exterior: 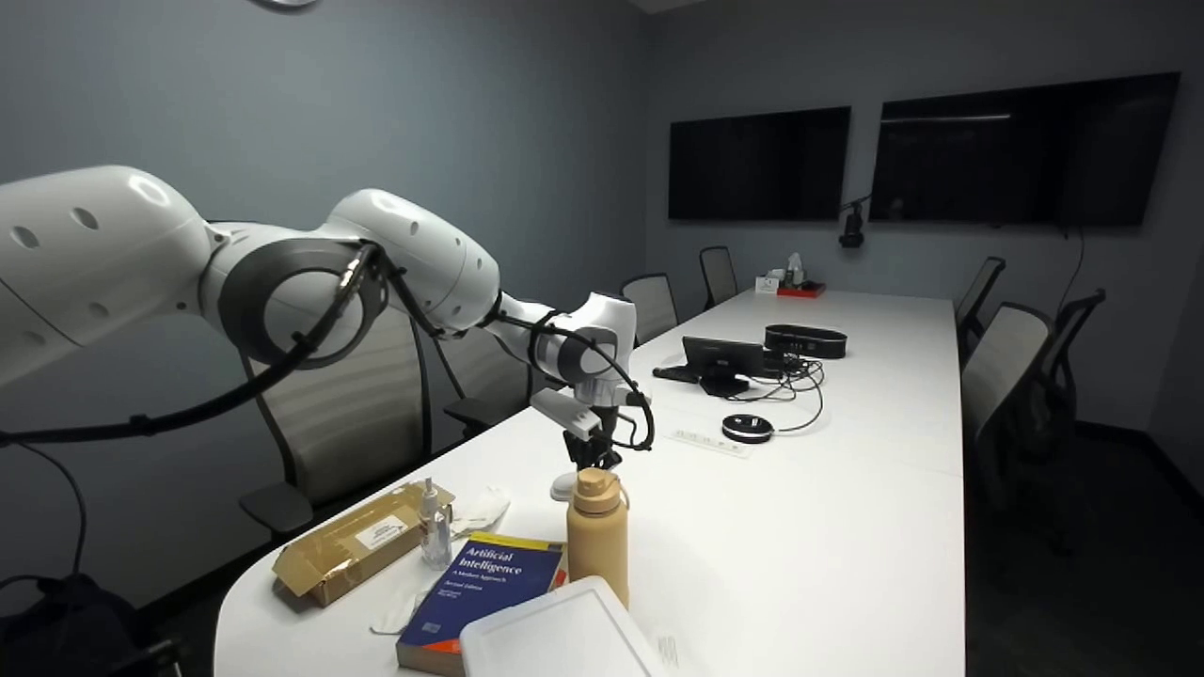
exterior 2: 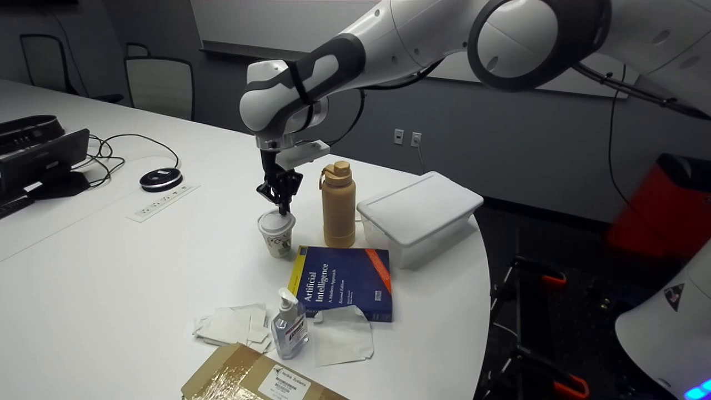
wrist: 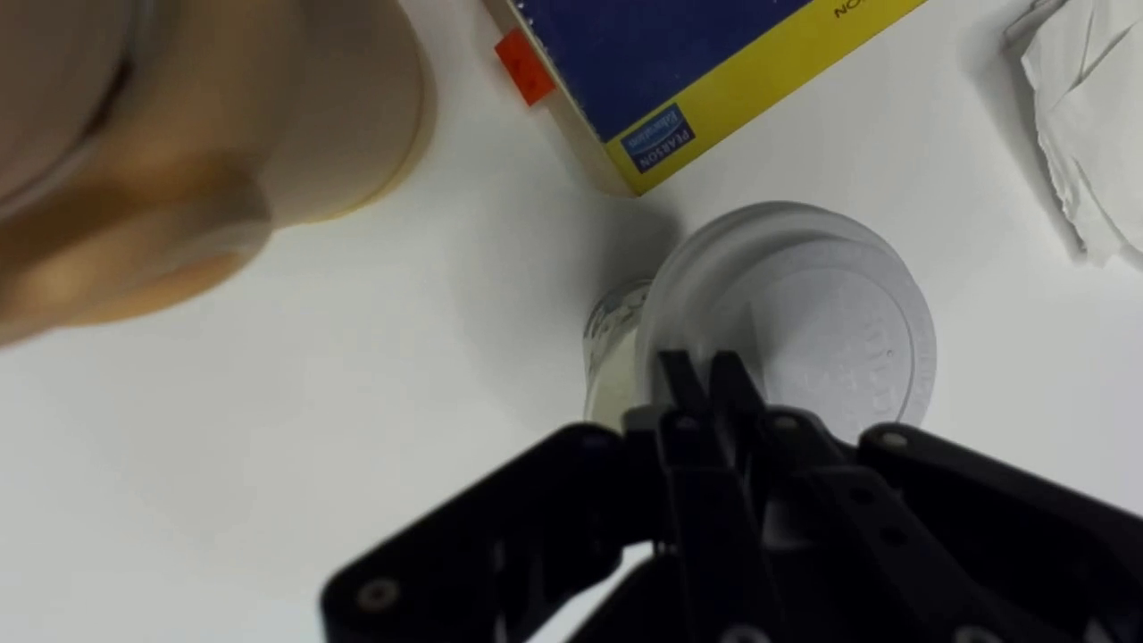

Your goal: Cover the cup

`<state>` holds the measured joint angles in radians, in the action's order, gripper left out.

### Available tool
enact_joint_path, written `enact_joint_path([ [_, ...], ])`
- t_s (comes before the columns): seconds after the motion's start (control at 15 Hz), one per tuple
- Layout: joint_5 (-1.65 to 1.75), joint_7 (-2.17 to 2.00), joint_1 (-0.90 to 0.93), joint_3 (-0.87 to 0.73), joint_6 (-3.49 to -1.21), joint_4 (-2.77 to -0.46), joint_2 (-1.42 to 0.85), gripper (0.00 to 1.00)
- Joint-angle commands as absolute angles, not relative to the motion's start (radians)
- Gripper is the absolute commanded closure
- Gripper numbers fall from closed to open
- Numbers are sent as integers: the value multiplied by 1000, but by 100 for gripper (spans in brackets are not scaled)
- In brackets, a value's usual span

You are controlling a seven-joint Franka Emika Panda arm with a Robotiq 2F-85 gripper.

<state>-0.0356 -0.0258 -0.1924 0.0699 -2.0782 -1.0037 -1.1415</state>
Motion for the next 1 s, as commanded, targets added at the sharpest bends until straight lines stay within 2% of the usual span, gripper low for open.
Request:
enact_joint_path([
  [0.0,-60,-66,-204,74,-2134,-1112,-1073,98],
  [0.93,-165,-79,-198,24,-2225,-1209,-1030,98],
])
